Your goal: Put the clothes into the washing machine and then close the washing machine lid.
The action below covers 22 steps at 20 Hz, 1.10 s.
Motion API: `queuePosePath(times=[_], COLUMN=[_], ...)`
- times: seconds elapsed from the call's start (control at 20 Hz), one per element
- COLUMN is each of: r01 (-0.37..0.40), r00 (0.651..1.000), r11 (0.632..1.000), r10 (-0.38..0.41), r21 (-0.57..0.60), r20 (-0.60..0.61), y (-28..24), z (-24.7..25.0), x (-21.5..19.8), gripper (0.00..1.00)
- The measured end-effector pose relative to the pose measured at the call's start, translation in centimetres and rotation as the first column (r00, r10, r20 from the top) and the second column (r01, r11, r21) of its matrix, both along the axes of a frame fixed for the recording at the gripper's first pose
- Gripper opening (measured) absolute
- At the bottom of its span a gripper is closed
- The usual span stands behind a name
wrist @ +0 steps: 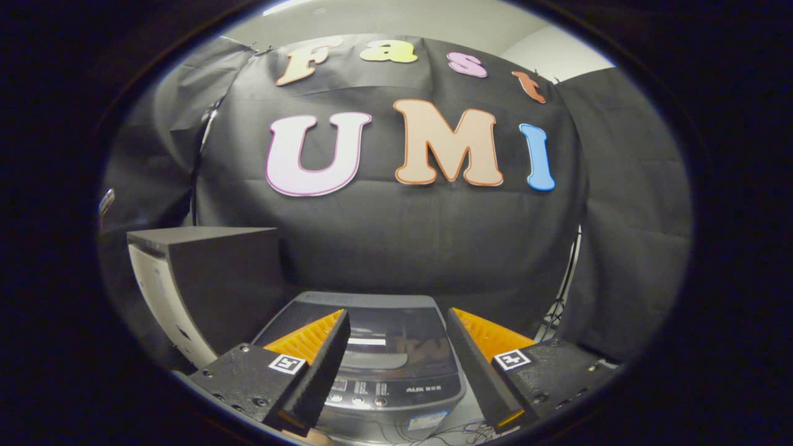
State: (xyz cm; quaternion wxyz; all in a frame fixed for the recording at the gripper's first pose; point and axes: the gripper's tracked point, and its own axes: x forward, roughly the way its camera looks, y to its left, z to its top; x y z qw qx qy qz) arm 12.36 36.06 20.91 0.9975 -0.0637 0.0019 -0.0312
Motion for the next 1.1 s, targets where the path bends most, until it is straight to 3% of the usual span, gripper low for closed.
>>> queuePosePath(times=[0.3, 0.6, 0.85, 1.1], r01=[-0.051, -0.085, -0.093, -0.111], r00=[0.997, 0.981, 0.993, 0.992], r11=[0.998, 0.995, 0.995, 0.994], r10=[0.05, 0.093, 0.096, 0.111], r21=[0.027, -0.053, -0.039, 0.01], r20=[0.06, 0.172, 0.072, 0.053], y=[-0.9, -1.6, -2.1, -2.0], z=[-3.8, -4.9, -9.6, -11.4], x=[-5.4, -9.8, -11.8, -13.3], gripper=[0.95, 0.95, 0.95, 0.95])
